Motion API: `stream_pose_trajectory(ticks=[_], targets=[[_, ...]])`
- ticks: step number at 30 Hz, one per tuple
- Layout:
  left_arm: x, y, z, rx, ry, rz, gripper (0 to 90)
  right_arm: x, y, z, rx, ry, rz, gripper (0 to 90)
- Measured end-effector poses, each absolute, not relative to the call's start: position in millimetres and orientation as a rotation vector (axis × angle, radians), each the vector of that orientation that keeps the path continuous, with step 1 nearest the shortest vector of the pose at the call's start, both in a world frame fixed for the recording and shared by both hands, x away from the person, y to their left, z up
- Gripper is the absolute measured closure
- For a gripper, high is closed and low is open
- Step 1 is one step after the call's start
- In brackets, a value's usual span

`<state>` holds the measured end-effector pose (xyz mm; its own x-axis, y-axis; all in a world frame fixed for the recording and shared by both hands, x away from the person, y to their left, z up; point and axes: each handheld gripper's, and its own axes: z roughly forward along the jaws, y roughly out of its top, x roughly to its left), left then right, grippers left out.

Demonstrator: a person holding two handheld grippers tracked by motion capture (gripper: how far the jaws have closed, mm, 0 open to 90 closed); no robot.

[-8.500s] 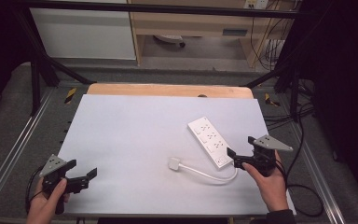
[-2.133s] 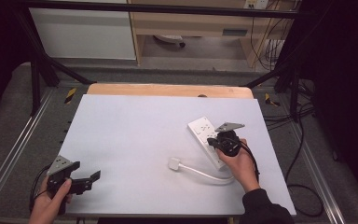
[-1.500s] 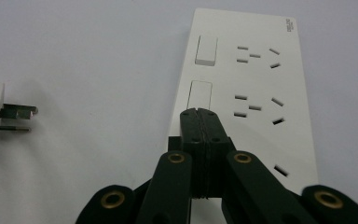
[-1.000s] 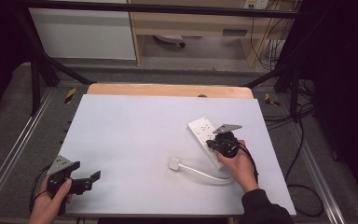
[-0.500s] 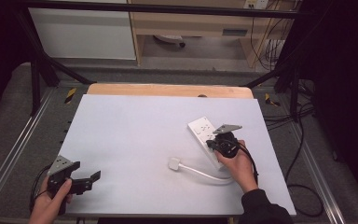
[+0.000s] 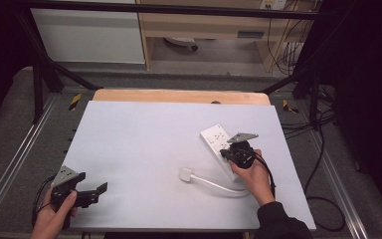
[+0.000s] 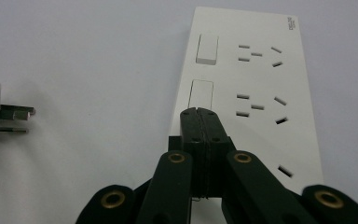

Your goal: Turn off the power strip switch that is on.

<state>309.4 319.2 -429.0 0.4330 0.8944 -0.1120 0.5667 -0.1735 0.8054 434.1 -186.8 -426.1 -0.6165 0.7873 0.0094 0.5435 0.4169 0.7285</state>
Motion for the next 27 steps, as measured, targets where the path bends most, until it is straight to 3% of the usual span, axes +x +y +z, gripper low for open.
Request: stream_pose_trajectory(ticks=[27], targets=[[309.9,319.4,-429.9,1.871,1.247,0.5,7.2,435.9,-184.9,-428.9,1.149,2.34,1.021,90.0]])
